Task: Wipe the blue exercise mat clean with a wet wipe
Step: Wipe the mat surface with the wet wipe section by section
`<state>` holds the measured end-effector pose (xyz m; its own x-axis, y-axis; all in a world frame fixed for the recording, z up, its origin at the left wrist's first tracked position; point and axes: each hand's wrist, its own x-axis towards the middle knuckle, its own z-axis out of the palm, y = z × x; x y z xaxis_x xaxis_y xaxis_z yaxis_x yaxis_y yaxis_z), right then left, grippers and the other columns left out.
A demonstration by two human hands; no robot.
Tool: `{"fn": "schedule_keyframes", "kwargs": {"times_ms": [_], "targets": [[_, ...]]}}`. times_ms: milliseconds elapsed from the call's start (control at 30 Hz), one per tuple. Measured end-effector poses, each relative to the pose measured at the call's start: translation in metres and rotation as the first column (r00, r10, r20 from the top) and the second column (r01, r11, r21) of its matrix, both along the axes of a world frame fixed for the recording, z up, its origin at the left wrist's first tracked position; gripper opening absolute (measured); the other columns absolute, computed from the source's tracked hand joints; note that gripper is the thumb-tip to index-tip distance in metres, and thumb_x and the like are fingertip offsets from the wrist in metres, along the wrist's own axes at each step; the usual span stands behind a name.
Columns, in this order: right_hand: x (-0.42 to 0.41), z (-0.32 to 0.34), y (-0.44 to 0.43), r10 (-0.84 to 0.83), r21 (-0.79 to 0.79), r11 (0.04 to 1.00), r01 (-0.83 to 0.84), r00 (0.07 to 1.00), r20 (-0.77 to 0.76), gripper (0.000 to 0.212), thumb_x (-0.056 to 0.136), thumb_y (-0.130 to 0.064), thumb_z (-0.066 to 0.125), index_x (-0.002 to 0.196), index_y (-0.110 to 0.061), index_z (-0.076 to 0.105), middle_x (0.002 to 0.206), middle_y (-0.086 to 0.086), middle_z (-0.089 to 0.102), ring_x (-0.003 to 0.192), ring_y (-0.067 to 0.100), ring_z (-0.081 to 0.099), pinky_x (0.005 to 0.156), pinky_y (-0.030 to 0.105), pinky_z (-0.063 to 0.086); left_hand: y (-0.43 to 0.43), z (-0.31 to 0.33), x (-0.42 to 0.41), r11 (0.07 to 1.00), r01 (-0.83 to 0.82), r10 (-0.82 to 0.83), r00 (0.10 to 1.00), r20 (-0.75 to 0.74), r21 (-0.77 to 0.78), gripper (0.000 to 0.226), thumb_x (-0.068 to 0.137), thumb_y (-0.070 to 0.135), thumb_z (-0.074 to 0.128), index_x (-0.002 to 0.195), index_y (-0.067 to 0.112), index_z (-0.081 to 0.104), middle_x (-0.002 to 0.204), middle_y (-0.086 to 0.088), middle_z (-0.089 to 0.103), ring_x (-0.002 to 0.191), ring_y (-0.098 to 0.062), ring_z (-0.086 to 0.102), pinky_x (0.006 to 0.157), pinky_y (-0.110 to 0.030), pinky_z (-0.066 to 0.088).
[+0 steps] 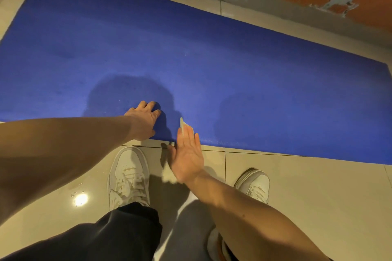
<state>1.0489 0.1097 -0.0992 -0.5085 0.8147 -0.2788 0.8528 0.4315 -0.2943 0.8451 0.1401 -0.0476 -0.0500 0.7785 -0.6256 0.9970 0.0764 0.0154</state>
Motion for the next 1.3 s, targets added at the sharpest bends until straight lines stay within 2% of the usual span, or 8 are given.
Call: {"fn": "schedule_keyframes", "kwargs": {"times_ms": [133,267,400,567,867,1000,1133,1300], "targets": [[0.042,0.005,0.034,0.023,0.003,1.0,-0.024,0.99,0.137,0.066,0.106,-0.039,0.015,0.162,-0.014,-0.009,0.171,-0.004,-0.012,0.157,0.019,-0.01,0.127,0.04,-0.007,-0.002,0.0,-0.004,1.0,-0.014,0.013,1.0,0.021,0.02,0.073,0.098,0.036,0.055,0.159,0.022,0.017,0.163,-0.004,0.007,0.143,-0.029,0.02,0.112,-0.043,0.038],[0.06,0.012,0.062,0.02,0.012,1.0,-0.027,0.921,0.39,0.065,0.109,-0.042,0.006,0.162,-0.006,-0.004,0.171,0.01,-0.009,0.156,0.025,-0.016,0.127,0.041,-0.009,-0.001,-0.001,-0.006,0.999,-0.024,0.023,0.999,0.029,0.03,0.072,0.098,0.034,0.055,0.159,0.022,0.018,0.161,-0.003,0.012,0.142,-0.028,0.023,0.11,-0.041,0.04],[0.033,0.015,0.052,-0.166,-0.093,0.982,0.167,0.986,0.019,0.057,0.11,-0.031,0.033,0.161,-0.009,0.02,0.17,0.009,0.013,0.158,0.022,0.001,0.128,0.037,-0.001,0.005,0.0,-0.006,0.998,-0.014,0.01,0.998,0.064,0.059,0.07,0.097,0.034,0.055,0.158,0.021,0.022,0.16,-0.003,0.015,0.141,-0.028,0.024,0.11,-0.041,0.04],[0.007,0.034,0.03,-0.549,-0.419,0.82,0.39,0.744,-0.381,0.043,0.103,-0.013,0.055,0.146,-0.015,0.055,0.146,0.0,0.058,0.135,0.016,0.052,0.113,0.022,0.036,0.012,0.001,-0.002,0.986,-0.125,0.078,0.933,0.351,0.113,0.07,0.095,0.038,0.061,0.156,0.02,0.031,0.161,-0.002,0.025,0.143,-0.026,0.027,0.115,-0.039,0.034],[0.008,0.039,0.044,-0.622,-0.622,0.725,0.296,0.671,-0.405,0.044,0.101,-0.005,0.057,0.143,-0.018,0.048,0.102,-0.011,0.072,0.1,0.017,0.071,0.092,0.028,0.055,0.02,0.01,0.03,0.883,-0.448,0.391,0.54,0.745,-0.139,0.058,0.093,0.013,0.07,0.146,0.01,0.047,0.117,0.0,0.058,0.102,-0.012,0.056,0.086,-0.015,0.04],[0.013,0.041,0.045,-0.657,-0.652,0.687,0.321,0.658,-0.368,0.032,0.1,-0.011,0.061,0.13,-0.018,0.052,0.098,0.004,0.075,0.088,0.021,0.073,0.085,0.039,0.058,0.02,0.012,0.026,0.927,-0.357,0.326,0.621,0.713,-0.113,0.047,0.093,0.02,0.071,0.137,0.013,0.058,0.108,0.006,0.061,0.1,-0.011,0.057,0.09,-0.019,0.043],[0.017,0.046,0.045,-0.692,-0.639,0.666,0.386,0.639,-0.335,0.024,0.098,-0.015,0.067,0.118,-0.018,0.054,0.088,0.002,0.071,0.074,0.014,0.069,0.065,0.021,0.055,0.019,0.008,0.026,0.94,-0.333,0.292,0.663,0.69,-0.077,0.013,0.094,0.018,0.067,0.105,0.016,0.074,0.096,0.007,0.07,0.089,-0.013,0.063,0.07,-0.014,0.046],[0.021,0.046,0.051,-0.827,-0.725,0.528,0.443,0.461,-0.321,0.024,0.093,-0.004,0.072,0.109,-0.011,0.056,0.085,0.01,0.061,0.072,0.018,0.06,0.062,0.022,0.053,0.022,0.007,0.032,0.918,-0.389,0.336,0.665,0.667,-0.074,0.008,0.096,0.017,0.065,0.097,0.013,0.072,0.086,0.007,0.067,0.081,-0.012,0.062,0.069,-0.017,0.049]]}}
